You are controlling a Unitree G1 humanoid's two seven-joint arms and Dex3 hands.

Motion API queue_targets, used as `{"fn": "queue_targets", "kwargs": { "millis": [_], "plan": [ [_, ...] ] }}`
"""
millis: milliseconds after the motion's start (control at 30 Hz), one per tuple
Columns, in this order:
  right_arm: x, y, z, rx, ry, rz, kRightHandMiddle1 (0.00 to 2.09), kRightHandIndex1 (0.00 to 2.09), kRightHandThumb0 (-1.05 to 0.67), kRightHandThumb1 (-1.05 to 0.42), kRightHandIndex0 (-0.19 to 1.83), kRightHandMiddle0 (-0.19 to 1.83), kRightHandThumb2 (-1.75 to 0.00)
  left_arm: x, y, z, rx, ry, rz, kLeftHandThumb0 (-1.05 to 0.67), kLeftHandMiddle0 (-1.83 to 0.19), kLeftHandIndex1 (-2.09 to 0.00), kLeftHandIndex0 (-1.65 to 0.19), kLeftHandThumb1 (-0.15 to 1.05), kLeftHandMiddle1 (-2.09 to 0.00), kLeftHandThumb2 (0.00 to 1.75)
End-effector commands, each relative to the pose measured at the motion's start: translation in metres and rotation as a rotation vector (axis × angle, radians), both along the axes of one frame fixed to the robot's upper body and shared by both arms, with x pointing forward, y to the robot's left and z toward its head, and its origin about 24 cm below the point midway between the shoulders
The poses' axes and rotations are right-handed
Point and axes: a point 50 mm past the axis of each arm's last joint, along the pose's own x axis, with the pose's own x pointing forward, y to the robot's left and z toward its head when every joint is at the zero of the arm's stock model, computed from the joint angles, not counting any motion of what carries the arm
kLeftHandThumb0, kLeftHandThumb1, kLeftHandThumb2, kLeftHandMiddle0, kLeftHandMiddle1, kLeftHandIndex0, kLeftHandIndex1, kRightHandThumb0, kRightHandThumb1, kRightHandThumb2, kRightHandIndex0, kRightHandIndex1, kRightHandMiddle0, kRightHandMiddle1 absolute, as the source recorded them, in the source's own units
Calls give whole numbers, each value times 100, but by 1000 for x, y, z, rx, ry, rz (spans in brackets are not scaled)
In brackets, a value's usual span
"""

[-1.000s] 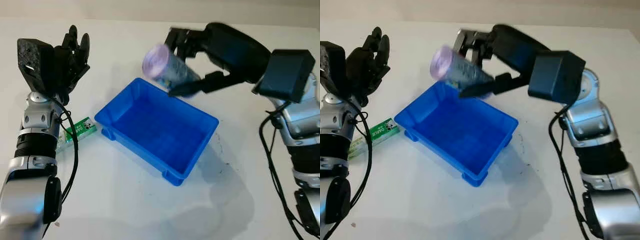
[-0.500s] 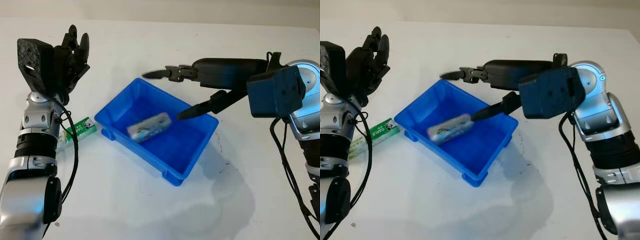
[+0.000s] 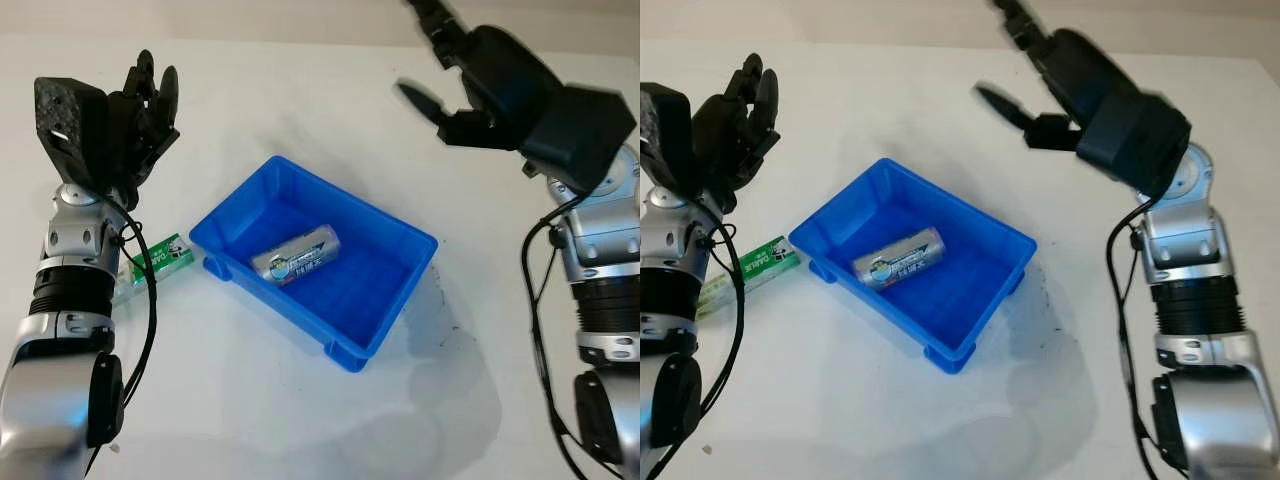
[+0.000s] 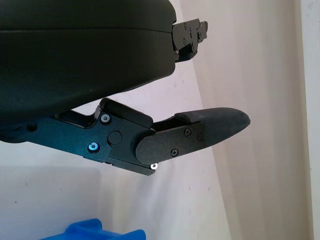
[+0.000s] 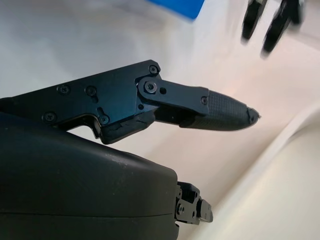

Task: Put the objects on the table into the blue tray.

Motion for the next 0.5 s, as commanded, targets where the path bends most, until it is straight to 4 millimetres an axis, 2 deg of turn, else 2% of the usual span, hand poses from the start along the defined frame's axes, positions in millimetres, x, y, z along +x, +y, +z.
{"fn": "queue_targets", "kwargs": {
  "millis": [0, 100, 200, 367, 467],
  "plan": [
    [8, -8, -8, 76, 56, -41, 0, 0, -76, -105, -19, -19, -71, 0, 0, 2, 4, -12, -2, -74, 19, 0, 19, 105, -1, 65],
    [14, -19, -25, 162, 142, -103, 0, 0, -72, -105, -19, -19, -74, -1, 2, 1, 5, -12, 0, -74, 19, 0, 19, 105, 0, 65],
    [15, -21, -35, 210, 183, -155, 0, 0, -68, -105, -19, -19, -76, -2, 5, 2, 3, -9, 3, -74, 19, 0, 19, 105, 0, 65],
    [14, -19, -42, 230, 199, -179, 0, 0, -66, -105, -19, -19, -75, -7, 10, 3, 32, -7, 15, -73, 19, 0, 19, 105, -1, 66],
    [13, -17, -43, 236, 197, -168, 0, 0, -66, -105, -19, -19, -75, -18, 15, 8, 93, -17, 26, -73, 17, -2, 18, 105, -4, 64]
  ]
}}
